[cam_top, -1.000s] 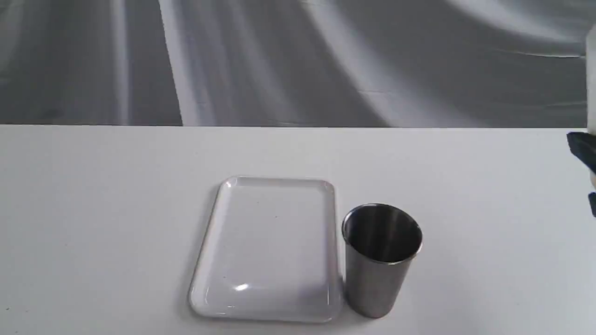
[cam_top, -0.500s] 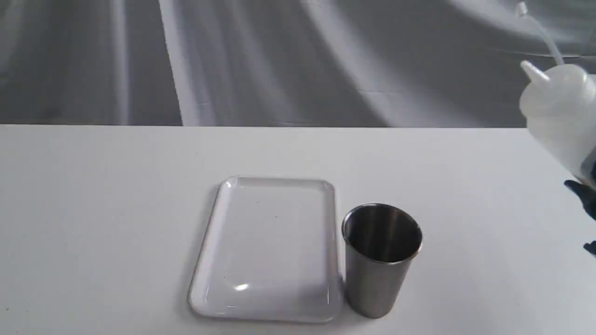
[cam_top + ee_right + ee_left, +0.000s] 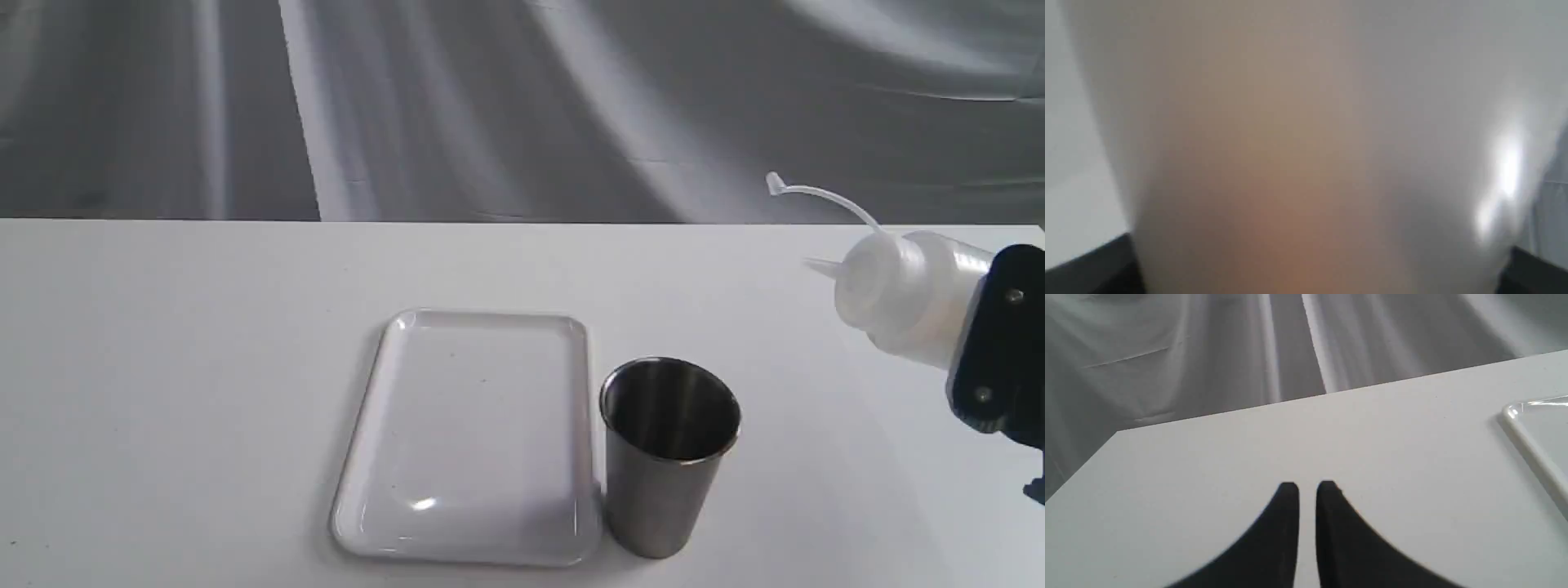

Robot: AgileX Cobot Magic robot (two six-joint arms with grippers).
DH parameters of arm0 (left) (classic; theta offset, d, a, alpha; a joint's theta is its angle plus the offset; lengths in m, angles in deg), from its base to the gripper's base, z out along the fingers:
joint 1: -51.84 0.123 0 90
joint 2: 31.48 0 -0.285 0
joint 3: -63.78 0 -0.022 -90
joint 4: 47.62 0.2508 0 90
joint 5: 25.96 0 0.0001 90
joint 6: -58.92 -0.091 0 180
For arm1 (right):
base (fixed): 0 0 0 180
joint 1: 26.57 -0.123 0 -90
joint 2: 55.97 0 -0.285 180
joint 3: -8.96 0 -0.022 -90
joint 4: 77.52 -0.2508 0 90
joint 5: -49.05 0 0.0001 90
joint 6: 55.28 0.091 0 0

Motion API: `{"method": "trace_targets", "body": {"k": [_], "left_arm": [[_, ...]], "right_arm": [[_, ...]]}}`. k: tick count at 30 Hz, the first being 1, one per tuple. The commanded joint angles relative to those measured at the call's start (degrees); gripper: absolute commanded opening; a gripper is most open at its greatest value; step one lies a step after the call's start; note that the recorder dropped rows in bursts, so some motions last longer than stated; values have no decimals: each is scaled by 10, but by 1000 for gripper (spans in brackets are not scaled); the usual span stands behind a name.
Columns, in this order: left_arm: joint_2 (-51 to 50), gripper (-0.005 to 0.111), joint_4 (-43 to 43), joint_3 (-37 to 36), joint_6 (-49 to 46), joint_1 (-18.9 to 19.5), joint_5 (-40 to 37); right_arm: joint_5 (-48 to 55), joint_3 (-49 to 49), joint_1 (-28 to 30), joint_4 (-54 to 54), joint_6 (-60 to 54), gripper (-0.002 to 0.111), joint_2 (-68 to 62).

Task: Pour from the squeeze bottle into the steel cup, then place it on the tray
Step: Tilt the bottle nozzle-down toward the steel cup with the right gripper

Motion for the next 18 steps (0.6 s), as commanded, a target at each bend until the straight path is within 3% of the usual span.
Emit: {"method": "trace_targets", "body": {"k": [1,18], "left_arm": [[1,8,0,-3,3,1,9],[1,8,0,-3,3,1,9]], "right_arm": [[14,-4,-1,-1,-57,0,-6],[75,-30,-70,-1,-84,0,-47]]}}
